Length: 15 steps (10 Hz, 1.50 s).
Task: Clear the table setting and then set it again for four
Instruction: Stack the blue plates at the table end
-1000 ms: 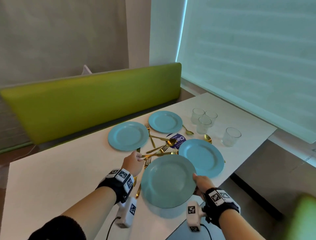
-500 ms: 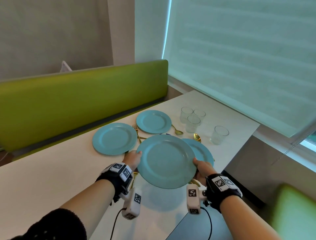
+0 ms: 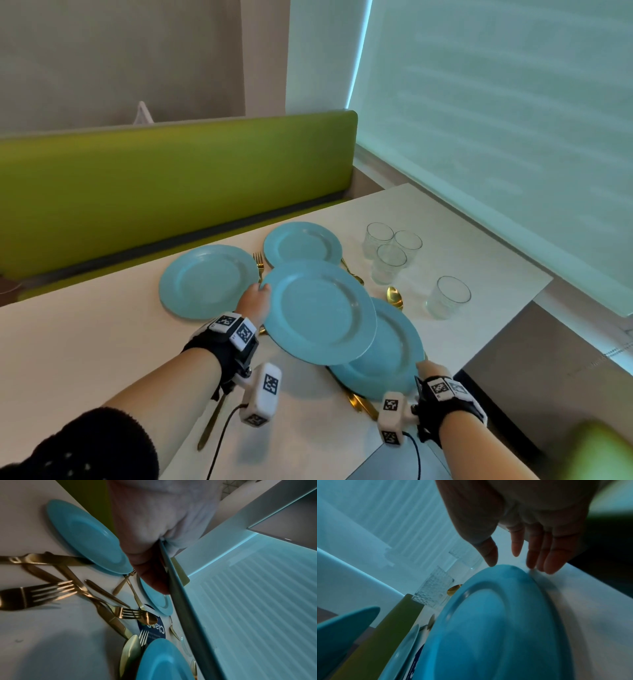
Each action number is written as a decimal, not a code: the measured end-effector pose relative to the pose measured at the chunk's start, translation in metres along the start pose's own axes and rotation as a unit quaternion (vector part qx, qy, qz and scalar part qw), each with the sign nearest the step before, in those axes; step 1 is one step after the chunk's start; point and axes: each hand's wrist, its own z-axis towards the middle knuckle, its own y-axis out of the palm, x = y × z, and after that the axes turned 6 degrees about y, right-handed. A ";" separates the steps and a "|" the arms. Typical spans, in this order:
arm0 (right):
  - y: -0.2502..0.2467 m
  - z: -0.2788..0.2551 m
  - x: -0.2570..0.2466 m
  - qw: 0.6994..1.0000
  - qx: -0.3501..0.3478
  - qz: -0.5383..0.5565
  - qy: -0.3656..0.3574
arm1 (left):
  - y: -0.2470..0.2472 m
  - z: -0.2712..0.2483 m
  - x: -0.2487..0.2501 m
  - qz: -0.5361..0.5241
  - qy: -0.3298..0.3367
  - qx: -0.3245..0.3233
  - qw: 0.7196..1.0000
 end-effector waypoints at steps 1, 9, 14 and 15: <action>0.007 0.026 0.006 0.950 -0.016 0.303 0.069 | 0.012 0.007 -0.004 -0.003 -0.009 0.008 1.000; 0.017 -0.025 -0.050 0.907 0.069 0.415 -0.009 | 0.006 0.008 -0.014 -0.051 0.010 -0.006 0.999; 0.070 -0.109 -0.127 0.852 -0.042 0.519 -0.047 | -0.065 0.010 -0.036 0.029 0.035 0.005 0.999; 0.076 -0.102 -0.152 0.877 -0.043 0.469 -0.096 | -0.081 0.019 -0.038 0.017 0.014 -0.020 1.000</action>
